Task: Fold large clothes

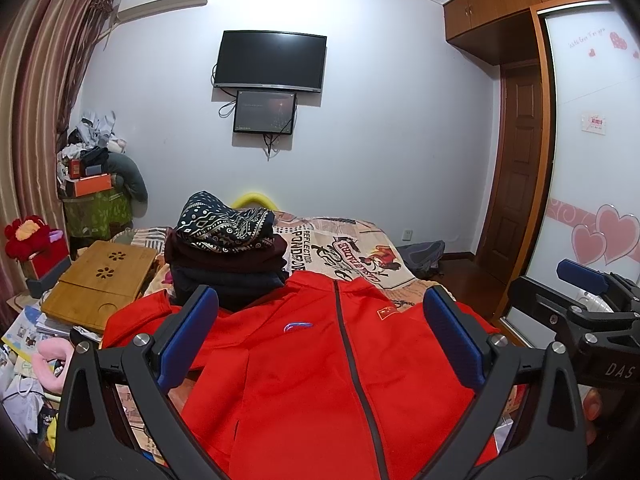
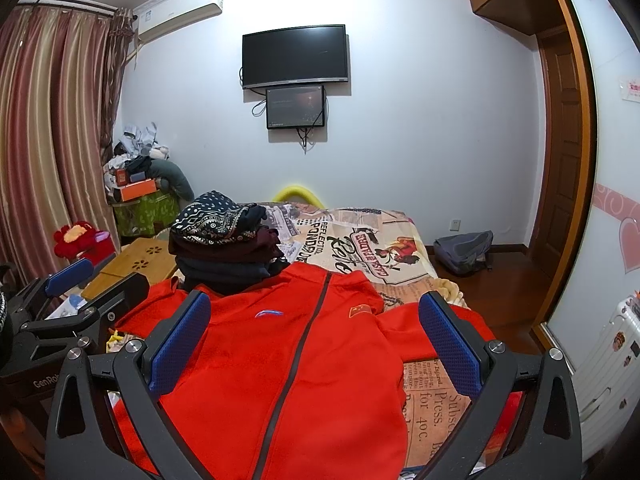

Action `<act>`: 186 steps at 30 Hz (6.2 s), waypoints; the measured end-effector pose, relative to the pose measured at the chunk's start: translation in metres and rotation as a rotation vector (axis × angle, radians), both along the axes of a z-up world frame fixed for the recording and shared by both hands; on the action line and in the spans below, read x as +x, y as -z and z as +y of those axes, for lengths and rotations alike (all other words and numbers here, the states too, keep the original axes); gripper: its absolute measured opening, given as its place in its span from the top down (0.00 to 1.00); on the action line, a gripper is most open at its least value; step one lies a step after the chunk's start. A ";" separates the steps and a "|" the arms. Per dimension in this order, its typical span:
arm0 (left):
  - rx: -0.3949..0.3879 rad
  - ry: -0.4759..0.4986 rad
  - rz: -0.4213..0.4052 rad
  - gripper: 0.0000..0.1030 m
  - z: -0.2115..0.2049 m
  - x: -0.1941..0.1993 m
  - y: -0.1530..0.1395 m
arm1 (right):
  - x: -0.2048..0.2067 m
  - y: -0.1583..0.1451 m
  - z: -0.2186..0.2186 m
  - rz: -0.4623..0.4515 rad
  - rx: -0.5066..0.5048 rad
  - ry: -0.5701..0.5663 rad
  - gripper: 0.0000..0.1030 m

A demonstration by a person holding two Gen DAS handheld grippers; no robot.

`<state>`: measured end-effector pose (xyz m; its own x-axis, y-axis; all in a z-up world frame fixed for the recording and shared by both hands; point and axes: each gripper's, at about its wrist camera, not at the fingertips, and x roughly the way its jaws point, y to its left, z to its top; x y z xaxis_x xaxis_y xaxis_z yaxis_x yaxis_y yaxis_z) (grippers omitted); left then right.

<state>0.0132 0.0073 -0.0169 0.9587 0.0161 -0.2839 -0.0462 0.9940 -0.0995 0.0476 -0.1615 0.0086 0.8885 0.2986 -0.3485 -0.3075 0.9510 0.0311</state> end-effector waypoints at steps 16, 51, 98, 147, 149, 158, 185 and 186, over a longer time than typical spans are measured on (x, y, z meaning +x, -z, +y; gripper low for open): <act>0.009 -0.004 0.013 0.00 0.003 0.012 0.003 | 0.013 0.008 0.000 0.024 -0.003 0.010 0.00; 0.022 -0.460 0.669 0.06 0.316 0.231 0.199 | 0.225 0.075 0.028 0.269 -0.208 -0.041 0.00; -0.092 0.236 0.401 0.98 0.004 0.324 -0.006 | 0.206 0.070 -0.020 0.360 -0.213 -0.133 0.00; -0.066 -0.124 0.791 0.17 0.238 0.184 0.202 | 0.244 0.181 -0.028 0.778 0.038 -0.025 0.69; -0.119 -0.106 0.803 0.17 0.239 0.179 0.214 | 0.246 0.182 -0.026 0.767 0.022 -0.014 0.83; -0.289 -0.035 0.813 0.17 0.224 0.190 0.240 | 0.251 0.145 -0.013 0.661 -0.026 -0.046 0.91; -0.186 -0.110 0.803 0.84 0.180 0.268 0.242 | 0.273 -0.037 -0.018 0.252 -0.013 -0.052 0.92; -0.166 -0.134 0.772 0.84 0.181 0.267 0.234 | 0.273 -0.037 -0.020 0.254 -0.015 -0.048 0.92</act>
